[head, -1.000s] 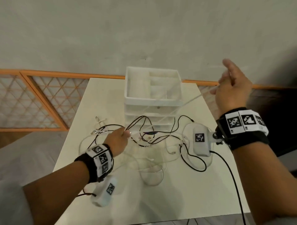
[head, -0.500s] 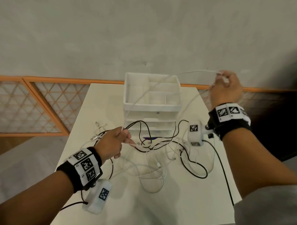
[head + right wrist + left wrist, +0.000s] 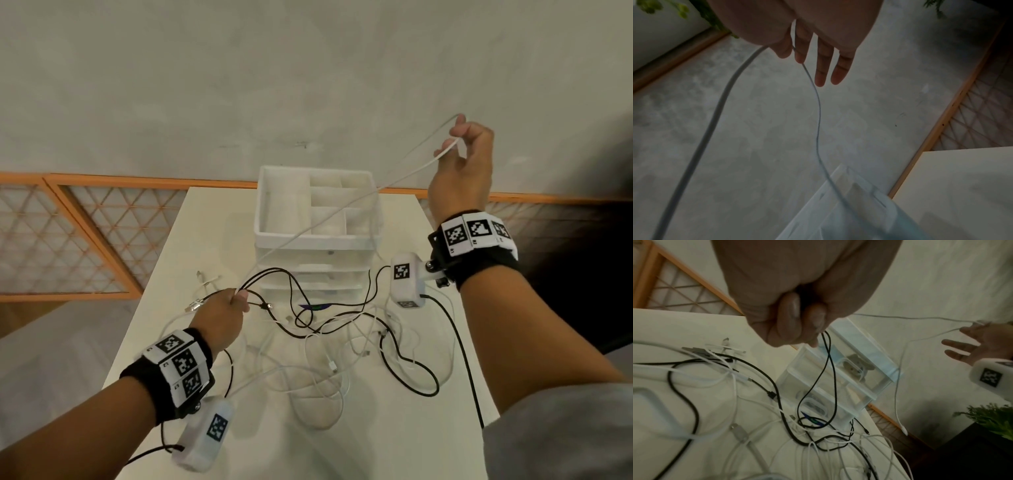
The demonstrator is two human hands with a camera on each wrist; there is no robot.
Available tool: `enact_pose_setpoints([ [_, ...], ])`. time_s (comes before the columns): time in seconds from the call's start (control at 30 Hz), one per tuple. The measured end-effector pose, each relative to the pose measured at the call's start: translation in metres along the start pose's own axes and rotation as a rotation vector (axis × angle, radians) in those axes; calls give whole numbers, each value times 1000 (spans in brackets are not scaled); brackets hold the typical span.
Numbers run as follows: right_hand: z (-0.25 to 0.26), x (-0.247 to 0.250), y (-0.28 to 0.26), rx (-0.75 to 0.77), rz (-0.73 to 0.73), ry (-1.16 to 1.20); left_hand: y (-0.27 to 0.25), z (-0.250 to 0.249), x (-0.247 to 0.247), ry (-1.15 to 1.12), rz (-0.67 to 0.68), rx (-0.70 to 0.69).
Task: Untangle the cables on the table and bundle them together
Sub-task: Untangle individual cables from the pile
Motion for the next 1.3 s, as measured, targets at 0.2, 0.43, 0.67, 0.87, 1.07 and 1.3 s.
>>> enact_pose_setpoints([
  [0.2,-12,-10,6,25,151,-87,-10,-18,-7,-136,17,13],
  [0.43,-119,33,-49,-451,469,-719,-18,-63,14,-341,-33,-152],
  [0.67,8,-6,-128,-61,792,-157,-46,-120,6,-48,67,-530],
  [0.87,-13,-26,-144,-30,973,-496,-81,-155,22,-155,88,-715],
  [1.07,-69,14,-52,-236,652,-755,-70,-134,47,-69,141,-686],
  [1.3,-66,18,-38,52,283,-495,-47,-63,7,416,244,-558],
])
Point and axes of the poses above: each hand's wrist, its own y-axis towards the middle knuckle, its own x-axis out of the back of the hand, z = x × y, the point moved 5 cm from there along y, towards the middle knuckle, and after that the axes turned 8 degrees about -z, right-handed, at the moved point
